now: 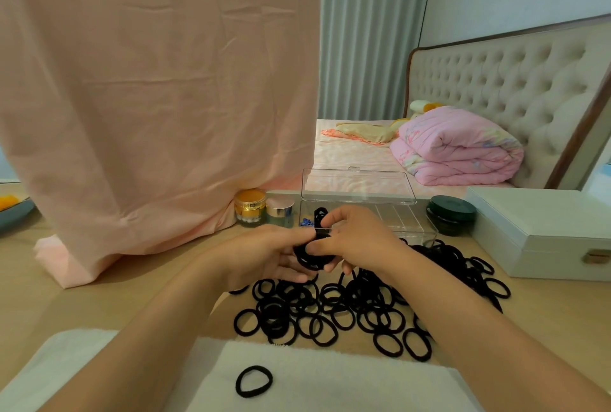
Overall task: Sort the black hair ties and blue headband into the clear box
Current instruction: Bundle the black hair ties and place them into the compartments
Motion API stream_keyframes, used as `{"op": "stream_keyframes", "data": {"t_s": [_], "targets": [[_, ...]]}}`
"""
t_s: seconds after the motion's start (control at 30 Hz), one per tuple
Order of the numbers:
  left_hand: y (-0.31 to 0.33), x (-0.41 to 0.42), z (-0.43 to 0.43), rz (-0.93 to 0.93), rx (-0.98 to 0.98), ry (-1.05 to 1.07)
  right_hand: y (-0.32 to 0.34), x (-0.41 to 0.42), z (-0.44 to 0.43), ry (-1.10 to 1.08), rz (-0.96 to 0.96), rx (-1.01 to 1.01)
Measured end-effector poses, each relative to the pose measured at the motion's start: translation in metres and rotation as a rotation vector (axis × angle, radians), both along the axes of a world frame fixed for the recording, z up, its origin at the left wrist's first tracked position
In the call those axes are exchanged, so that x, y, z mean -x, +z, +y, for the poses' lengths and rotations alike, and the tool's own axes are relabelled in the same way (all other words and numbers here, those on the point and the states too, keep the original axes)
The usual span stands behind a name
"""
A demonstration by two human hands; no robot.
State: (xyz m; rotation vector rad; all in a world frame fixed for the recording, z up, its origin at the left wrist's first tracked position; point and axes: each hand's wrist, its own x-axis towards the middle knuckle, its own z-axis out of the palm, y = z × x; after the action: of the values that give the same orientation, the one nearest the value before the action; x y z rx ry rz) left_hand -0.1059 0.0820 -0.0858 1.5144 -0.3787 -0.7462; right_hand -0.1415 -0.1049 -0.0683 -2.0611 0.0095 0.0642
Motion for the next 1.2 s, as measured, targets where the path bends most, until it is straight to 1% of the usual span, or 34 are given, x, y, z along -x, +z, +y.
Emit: {"op": "stream_keyframes", "data": {"t_s": [0.07, 0.13, 0.17, 0.23, 0.3, 0.47, 0.57, 0.73, 0.83, 0.93, 1.0, 1.03, 1.1, 1.13, 1.2], "targets": [[0.0, 0.001, -0.002, -0.046, -0.039, 0.003, 0.001, -0.001, -0.002, -0.002, -0.001, 0.062], [-0.001, 0.002, -0.003, -0.043, -0.028, 0.019, 0.002, 0.0, -0.007, 0.032, 0.007, 0.148], [-0.001, 0.002, -0.003, -0.047, -0.018, 0.017, 0.003, 0.001, -0.009, 0.064, 0.02, 0.16], [0.002, 0.003, -0.001, -0.062, -0.011, 0.008, 0.003, 0.001, -0.013, 0.113, 0.051, 0.089], [0.005, 0.003, 0.0, -0.078, -0.017, 0.039, 0.003, 0.0, -0.015, 0.115, 0.061, -0.013], [0.011, -0.006, -0.005, -0.185, -0.041, 0.146, 0.005, -0.005, -0.02, 0.047, 0.01, -0.068], [0.021, -0.015, -0.011, -0.284, -0.11, 0.085, 0.006, -0.007, -0.026, 0.01, -0.005, -0.155], [0.04, -0.033, -0.029, -0.305, -0.168, -0.012, 0.014, -0.01, -0.039, 0.053, -0.003, -0.244], [0.046, -0.042, -0.041, -0.35, -0.208, 0.007, 0.017, -0.018, -0.048, -0.015, -0.031, -0.233], [0.04, -0.054, -0.047, -0.496, -0.244, 0.171, 0.023, -0.03, -0.053, -0.119, -0.042, -0.168], [0.029, -0.062, -0.048, -0.617, -0.247, 0.312, 0.027, -0.043, -0.055, -0.196, -0.05, -0.011], [0.023, -0.065, -0.047, -0.691, -0.279, 0.356, 0.028, -0.05, -0.055, -0.223, -0.048, 0.086], [0.012, -0.068, -0.045, -0.811, -0.382, 0.369, 0.03, -0.066, -0.05, -0.25, -0.029, 0.238], [0.007, -0.068, -0.044, -0.837, -0.419, 0.348, 0.03, -0.072, -0.046, -0.252, -0.008, 0.3], [0.002, -0.068, -0.043, -0.831, -0.47, 0.301, 0.028, -0.084, -0.035, -0.239, 0.062, 0.429]]}}
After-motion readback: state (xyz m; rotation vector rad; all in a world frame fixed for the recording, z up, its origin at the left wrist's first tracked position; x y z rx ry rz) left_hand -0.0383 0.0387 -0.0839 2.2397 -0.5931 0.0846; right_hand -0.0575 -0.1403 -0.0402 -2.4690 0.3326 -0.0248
